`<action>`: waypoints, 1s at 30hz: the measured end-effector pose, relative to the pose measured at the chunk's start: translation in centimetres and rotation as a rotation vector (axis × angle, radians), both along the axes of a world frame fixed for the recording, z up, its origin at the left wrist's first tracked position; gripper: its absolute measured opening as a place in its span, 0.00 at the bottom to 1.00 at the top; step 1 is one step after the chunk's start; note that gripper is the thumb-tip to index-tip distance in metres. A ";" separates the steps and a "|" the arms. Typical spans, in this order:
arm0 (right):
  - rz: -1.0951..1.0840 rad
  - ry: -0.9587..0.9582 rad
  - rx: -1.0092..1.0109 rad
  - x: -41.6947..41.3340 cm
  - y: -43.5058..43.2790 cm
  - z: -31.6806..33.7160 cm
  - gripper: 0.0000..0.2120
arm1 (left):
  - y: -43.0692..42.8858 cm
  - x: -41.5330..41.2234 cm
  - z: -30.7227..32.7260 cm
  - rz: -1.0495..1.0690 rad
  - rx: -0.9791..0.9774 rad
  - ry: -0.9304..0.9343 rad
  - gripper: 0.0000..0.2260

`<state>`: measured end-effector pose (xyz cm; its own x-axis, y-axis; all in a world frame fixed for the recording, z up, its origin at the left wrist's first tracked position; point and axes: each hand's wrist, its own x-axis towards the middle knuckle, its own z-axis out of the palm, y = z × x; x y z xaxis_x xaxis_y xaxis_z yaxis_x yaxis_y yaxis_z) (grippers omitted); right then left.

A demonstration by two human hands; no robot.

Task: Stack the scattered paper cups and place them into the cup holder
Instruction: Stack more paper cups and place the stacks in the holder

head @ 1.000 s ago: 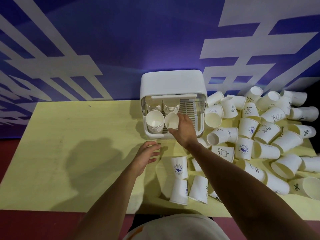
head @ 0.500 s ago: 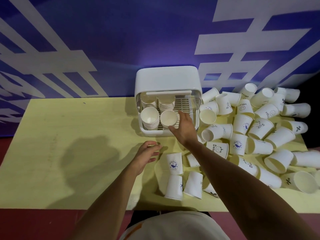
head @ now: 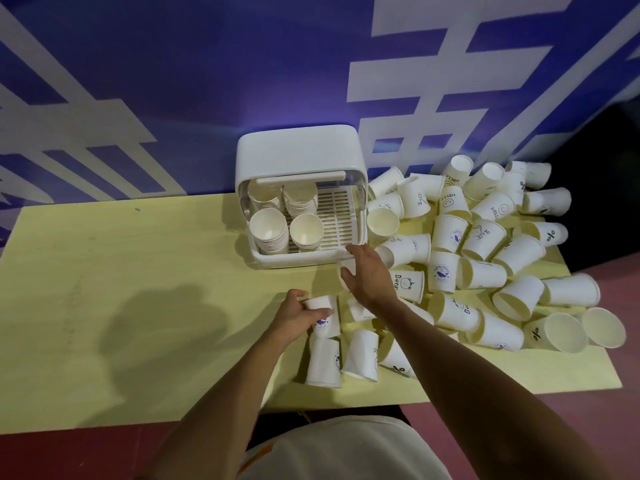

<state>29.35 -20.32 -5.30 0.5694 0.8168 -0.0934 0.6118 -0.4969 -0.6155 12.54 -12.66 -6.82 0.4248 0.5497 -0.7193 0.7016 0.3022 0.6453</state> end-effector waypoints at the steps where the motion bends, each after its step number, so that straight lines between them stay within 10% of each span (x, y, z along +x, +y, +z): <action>1: -0.005 -0.003 -0.012 0.1 -0.4 -0.1 0.23 | -0.1 0.2 -0.4 -0.002 0.012 0.007 0.36; 30: 0.309 -0.381 -0.253 0.1 0.2 -2.3 0.21 | 1.7 -1.6 -1.5 0.172 0.052 -0.024 0.32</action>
